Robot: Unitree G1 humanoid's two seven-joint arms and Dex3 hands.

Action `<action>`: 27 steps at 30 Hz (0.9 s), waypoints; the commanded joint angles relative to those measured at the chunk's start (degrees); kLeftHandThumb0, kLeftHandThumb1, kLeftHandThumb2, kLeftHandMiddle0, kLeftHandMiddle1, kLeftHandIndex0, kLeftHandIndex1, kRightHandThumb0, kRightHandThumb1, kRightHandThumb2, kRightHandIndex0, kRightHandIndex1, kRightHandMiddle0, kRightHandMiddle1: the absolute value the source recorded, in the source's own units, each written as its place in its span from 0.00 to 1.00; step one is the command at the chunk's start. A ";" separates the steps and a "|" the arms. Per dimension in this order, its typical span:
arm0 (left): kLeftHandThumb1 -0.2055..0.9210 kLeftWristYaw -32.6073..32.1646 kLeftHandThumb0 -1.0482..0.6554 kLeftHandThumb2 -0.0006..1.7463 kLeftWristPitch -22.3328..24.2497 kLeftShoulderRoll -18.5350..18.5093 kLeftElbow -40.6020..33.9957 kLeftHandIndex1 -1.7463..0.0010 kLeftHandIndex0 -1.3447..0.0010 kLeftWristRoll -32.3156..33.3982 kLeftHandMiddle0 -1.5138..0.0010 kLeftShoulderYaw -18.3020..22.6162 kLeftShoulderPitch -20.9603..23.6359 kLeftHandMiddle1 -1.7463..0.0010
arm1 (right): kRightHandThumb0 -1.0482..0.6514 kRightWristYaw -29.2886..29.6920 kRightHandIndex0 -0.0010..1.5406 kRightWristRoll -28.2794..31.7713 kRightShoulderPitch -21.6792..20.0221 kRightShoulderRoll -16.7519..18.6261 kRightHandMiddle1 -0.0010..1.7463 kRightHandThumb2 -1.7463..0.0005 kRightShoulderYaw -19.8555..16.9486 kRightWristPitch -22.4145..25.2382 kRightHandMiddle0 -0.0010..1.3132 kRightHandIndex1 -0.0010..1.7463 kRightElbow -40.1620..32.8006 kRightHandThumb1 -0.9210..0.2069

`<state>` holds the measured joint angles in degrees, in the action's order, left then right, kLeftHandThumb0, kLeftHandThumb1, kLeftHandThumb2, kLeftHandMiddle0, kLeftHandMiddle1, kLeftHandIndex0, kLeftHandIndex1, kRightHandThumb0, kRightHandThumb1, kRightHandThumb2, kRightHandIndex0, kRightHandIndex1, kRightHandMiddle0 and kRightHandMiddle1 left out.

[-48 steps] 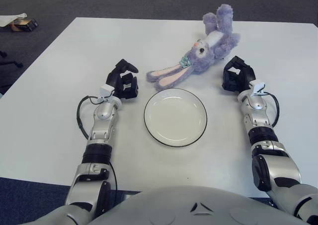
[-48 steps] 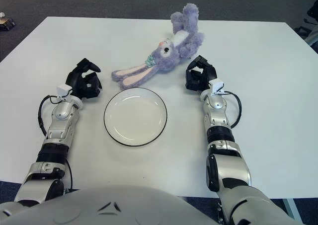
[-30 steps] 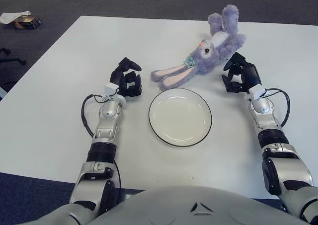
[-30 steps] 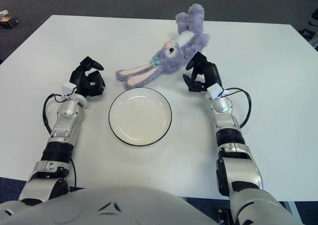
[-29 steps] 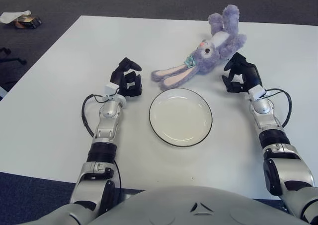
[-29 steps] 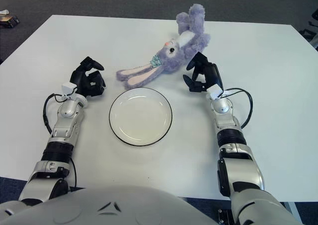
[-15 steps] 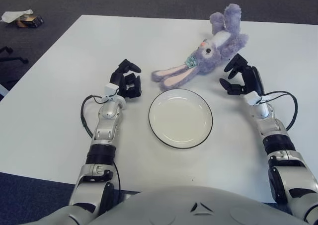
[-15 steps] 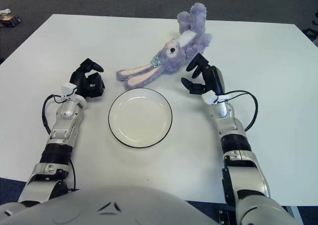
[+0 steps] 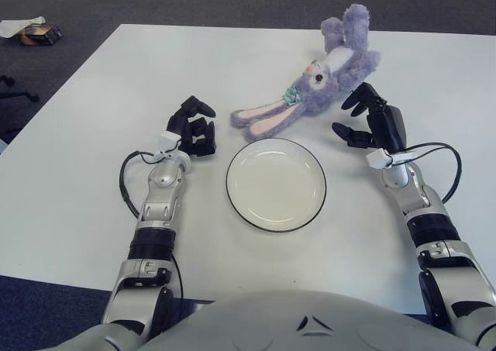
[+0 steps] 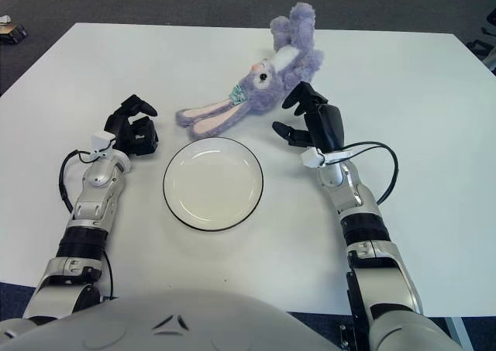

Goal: Put the doll into the plate.

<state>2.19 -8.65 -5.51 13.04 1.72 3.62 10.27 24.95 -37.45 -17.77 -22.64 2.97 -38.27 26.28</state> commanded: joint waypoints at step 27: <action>0.44 2.11 0.33 0.77 0.34 -0.86 5.82 0.00 0.53 0.14 0.24 -0.10 -2.10 0.00 | 0.22 -12.27 0.06 -5.74 -5.68 -8.75 0.51 0.57 5.19 12.17 0.00 0.47 -13.00 0.36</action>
<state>3.61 -9.86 -6.78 15.31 1.86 3.78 11.41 14.23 -42.53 -21.57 -29.63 7.74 -26.44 14.83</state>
